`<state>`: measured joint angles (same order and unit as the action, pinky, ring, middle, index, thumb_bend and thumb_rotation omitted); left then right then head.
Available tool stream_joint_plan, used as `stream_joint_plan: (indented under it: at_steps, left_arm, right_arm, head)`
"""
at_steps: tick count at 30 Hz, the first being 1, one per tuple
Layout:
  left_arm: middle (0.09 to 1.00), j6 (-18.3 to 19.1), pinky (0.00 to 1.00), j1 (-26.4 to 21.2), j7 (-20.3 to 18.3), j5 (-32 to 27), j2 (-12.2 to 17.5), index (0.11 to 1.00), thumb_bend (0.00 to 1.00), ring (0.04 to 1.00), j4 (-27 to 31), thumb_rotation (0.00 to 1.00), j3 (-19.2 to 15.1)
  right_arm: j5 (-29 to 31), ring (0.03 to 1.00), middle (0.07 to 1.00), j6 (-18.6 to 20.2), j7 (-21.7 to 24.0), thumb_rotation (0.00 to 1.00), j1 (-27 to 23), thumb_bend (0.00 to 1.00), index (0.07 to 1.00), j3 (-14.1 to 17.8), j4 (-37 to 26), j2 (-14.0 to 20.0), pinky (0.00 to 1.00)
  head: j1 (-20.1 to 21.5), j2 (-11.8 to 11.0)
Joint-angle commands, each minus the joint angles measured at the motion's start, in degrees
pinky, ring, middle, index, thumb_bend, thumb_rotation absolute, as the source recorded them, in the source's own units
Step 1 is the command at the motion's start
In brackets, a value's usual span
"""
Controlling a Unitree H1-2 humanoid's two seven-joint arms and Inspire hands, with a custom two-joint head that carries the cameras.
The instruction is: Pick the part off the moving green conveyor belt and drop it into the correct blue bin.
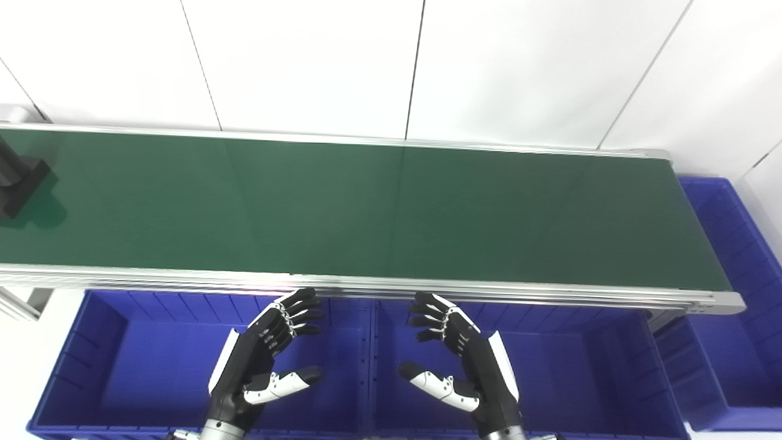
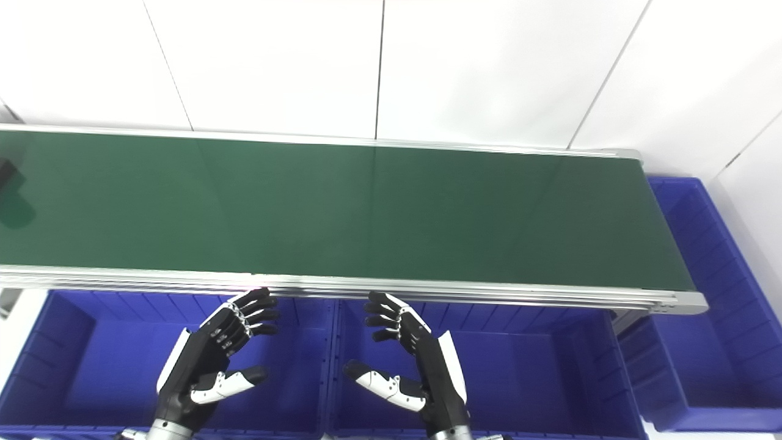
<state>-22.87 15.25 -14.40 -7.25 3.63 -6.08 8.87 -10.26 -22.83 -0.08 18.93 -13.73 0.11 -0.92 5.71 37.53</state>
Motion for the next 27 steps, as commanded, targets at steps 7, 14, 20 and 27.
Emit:
stream_joint_plan:
  at_steps: [7,14,20,27]
  left_arm:
    - [0.782,-0.1,0.67,-0.7,-0.5,-0.5,0.1,0.796,0.94,0.740,1.6,0.35,0.1]
    - [0.789,-0.5,0.67,-0.9,-0.8,-0.6,0.2,0.800,0.92,0.747,1.2,0.35,0.1]
    - [0.786,-0.8,0.67,-1.0,-0.7,-0.3,0.2,0.802,0.92,0.742,1.0,0.36,0.1]
    - [0.785,-0.5,0.67,-1.0,-0.8,-0.6,0.2,0.797,0.93,0.740,1.2,0.35,0.1]
  right_arm:
    - [0.2,0.719,0.769,-1.1,0.1,0.38,-0.4,0.63,0.803,0.0,-1.0,-0.3,0.63]
    - [0.3,0.718,0.766,-1.2,0.1,0.38,-0.6,0.63,0.805,0.0,-0.9,-0.3,0.63]
    - [0.1,0.715,0.766,-1.4,0.0,0.38,-0.7,0.63,0.804,0.1,-0.7,-0.3,0.63]
    - [0.5,0.715,0.768,-1.4,0.1,0.37,-0.7,0.62,0.806,0.0,-0.6,-0.3,0.63]
  head:
    - [-0.1,0.0]
    - [-0.2,-0.1]
    - [-0.2,-0.2]
    - [-0.3,-0.3]
